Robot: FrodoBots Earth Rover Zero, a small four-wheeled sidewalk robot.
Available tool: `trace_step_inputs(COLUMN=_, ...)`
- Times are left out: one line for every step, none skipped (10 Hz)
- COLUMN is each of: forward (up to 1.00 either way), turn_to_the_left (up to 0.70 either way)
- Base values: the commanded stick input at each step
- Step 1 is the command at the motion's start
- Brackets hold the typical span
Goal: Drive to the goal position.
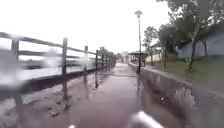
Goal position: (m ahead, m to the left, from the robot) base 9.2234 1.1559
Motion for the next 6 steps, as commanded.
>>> trace_step_inputs(forward=0.0, turn_to_the_left=0.0)
trace_step_inputs(forward=0.0, turn_to_the_left=0.0)
trace_step_inputs(forward=0.0, turn_to_the_left=0.0)
trace_step_inputs(forward=0.0, turn_to_the_left=0.0)
trace_step_inputs(forward=0.0, turn_to_the_left=0.0)
trace_step_inputs(forward=0.0, turn_to_the_left=0.0)
